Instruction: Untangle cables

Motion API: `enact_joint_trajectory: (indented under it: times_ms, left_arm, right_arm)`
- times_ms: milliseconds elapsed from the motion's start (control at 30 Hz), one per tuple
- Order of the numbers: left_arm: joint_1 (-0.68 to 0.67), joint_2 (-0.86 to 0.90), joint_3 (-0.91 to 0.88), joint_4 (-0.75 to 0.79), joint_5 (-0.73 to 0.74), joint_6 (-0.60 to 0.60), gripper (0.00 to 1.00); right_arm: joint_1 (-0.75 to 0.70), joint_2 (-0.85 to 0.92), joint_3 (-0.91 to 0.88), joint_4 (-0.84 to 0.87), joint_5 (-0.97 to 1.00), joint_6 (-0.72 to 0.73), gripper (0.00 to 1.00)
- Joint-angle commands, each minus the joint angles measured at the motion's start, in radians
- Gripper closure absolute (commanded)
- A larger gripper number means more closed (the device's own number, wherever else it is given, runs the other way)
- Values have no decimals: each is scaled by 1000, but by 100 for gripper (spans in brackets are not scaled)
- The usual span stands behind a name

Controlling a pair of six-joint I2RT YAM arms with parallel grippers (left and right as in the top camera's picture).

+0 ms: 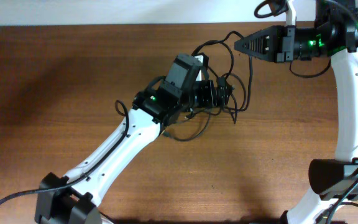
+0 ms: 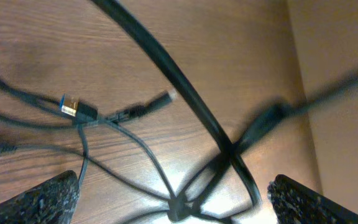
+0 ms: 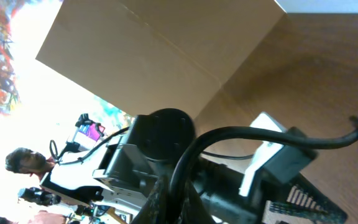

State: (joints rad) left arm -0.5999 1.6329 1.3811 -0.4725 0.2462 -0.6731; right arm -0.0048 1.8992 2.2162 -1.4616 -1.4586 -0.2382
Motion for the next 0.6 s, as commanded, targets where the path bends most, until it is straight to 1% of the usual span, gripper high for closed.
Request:
enact_joint_trajectory:
  times_ms: [0, 67, 133, 233, 300, 367, 433, 467, 500, 567]
  left_arm:
    - [26, 24, 5, 33, -71, -150, 1]
    - [32, 24, 5, 59, -70, -181, 1]
    - [32, 24, 5, 99, -62, -182, 1]
    - [32, 24, 5, 140, -8, -182, 1]
    - [32, 24, 5, 154, 39, -160, 1]
    - [32, 24, 4, 138, 38, -143, 0]
    - [35, 24, 5, 109, -10, -158, 1]
    - [39, 24, 5, 91, -48, -184, 1]
    - [44, 24, 5, 73, -94, -214, 1]
    - [53, 29, 4, 59, -197, -225, 1]
  right_arm:
    - [5, -29, 21, -2, -56, -7, 96]
    - [6, -29, 21, -2, -56, -7, 96]
    - [5, -29, 21, -1, -56, -8, 96]
    - [5, -29, 21, -1, -45, -19, 96]
    - [5, -29, 21, -1, -13, -18, 96]
    - [5, -29, 21, -2, -5, -18, 96]
    - [5, -29, 21, -2, -8, -18, 96]
    - [5, -29, 21, -2, -16, -18, 96]
    - [5, -29, 21, -2, -40, -18, 96]
    - [5, -29, 22, -1, -93, -11, 96]
